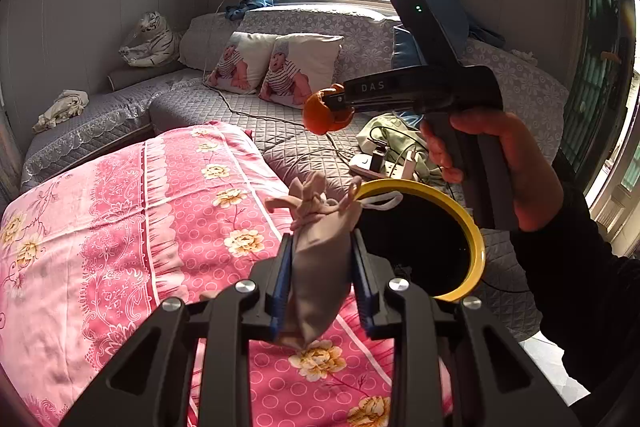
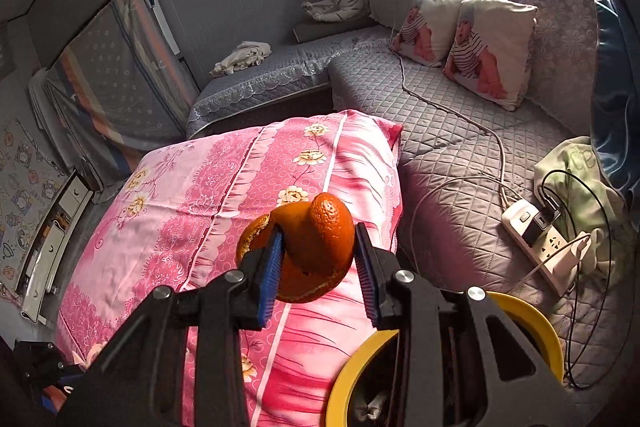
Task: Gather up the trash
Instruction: 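Carry the beige pouch and orange peel with both tools over the yellow bin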
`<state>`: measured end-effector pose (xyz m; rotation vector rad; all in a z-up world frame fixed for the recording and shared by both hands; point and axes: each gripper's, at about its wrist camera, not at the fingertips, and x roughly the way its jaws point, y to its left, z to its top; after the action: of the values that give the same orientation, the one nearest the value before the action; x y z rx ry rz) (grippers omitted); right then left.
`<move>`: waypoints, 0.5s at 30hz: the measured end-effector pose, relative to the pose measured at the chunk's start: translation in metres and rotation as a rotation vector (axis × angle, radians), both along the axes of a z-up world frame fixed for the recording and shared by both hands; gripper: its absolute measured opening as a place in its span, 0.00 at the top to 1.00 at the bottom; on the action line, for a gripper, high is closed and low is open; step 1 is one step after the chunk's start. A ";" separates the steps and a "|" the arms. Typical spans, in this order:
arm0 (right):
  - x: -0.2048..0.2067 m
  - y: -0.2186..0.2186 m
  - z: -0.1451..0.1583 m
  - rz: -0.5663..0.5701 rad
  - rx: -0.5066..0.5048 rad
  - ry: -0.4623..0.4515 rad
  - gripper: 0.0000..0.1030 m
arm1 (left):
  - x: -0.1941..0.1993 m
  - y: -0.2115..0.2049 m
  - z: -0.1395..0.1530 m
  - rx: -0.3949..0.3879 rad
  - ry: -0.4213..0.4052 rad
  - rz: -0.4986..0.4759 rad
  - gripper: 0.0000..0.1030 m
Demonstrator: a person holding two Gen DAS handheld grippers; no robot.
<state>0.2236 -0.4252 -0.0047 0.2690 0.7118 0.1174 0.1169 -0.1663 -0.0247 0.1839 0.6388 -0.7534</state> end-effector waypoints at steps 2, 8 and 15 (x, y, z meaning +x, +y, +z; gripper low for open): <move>-0.013 -0.019 -0.001 -0.043 -0.004 -0.004 0.68 | 0.002 -0.012 -0.001 -0.001 -0.001 -0.020 0.75; -0.046 -0.068 -0.003 -0.160 -0.004 -0.011 0.68 | 0.016 -0.049 -0.005 -0.008 0.019 -0.069 0.75; -0.079 -0.103 -0.008 -0.255 -0.017 -0.017 0.68 | 0.033 -0.092 -0.011 0.004 0.038 -0.104 0.75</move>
<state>0.1449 -0.5281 -0.0129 0.3403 0.6557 -0.1290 0.1501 -0.2587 -0.0362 0.2082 0.6711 -0.8576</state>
